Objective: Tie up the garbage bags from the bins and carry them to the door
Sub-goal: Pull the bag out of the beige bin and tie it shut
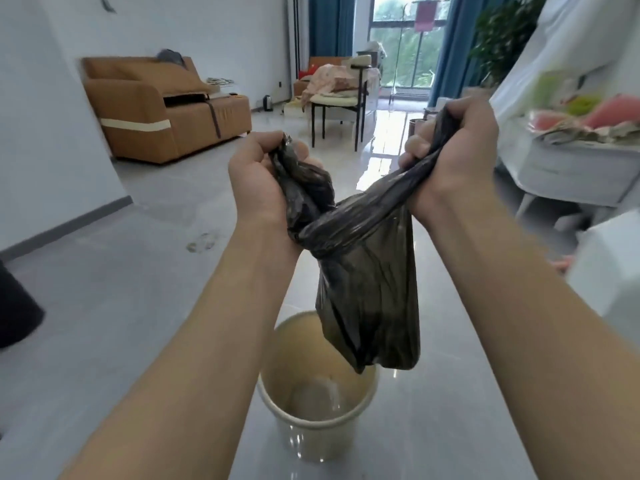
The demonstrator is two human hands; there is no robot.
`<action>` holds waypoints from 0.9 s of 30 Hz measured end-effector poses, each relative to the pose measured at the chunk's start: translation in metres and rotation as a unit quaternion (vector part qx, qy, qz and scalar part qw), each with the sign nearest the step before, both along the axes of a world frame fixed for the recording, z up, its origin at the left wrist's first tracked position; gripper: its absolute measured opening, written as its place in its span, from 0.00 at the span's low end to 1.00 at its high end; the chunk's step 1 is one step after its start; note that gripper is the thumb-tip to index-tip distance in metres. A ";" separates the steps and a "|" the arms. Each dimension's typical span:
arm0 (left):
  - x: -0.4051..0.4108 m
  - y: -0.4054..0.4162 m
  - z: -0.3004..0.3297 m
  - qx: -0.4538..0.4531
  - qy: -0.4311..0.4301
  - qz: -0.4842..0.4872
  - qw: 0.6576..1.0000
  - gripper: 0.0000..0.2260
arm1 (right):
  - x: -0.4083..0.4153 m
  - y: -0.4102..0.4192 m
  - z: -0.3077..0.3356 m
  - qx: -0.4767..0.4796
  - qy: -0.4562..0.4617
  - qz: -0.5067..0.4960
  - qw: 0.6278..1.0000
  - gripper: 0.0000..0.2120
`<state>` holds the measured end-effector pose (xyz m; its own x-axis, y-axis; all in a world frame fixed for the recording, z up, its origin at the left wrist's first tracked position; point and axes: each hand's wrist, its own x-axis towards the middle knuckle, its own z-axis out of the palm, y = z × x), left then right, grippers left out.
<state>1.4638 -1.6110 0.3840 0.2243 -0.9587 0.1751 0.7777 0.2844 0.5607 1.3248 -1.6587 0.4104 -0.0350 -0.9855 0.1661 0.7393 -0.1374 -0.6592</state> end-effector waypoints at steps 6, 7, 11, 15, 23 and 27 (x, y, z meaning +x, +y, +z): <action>-0.095 -0.011 -0.068 0.090 -0.107 -0.090 0.986 0.11 | -0.110 -0.006 -0.062 0.053 0.044 -0.084 0.994 0.14; -0.107 -0.010 -0.087 0.108 -0.154 -0.104 0.977 0.12 | -0.127 -0.009 -0.082 0.068 0.054 -0.094 0.992 0.15; -0.145 0.001 -0.177 0.176 -0.366 -0.108 0.908 0.12 | -0.176 -0.013 -0.181 0.170 0.146 -0.116 0.968 0.13; -0.159 0.028 -0.268 0.232 -0.582 -0.164 0.762 0.05 | -0.213 -0.006 -0.268 0.282 0.288 -0.171 0.899 0.10; -0.142 0.041 -0.310 0.212 -0.758 -0.449 0.423 0.10 | -0.245 0.008 -0.307 0.180 0.587 -0.118 0.780 0.08; -0.157 0.034 -0.322 0.254 -0.819 -0.420 0.297 0.25 | -0.252 0.014 -0.286 0.127 0.597 -0.069 0.789 0.12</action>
<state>1.3070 -1.5774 0.0625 -0.1190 -0.5529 -0.8247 -0.9799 -0.0683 0.1872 1.0729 -1.6445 0.1239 -0.1122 -0.9929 -0.0399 -0.4409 0.0857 -0.8935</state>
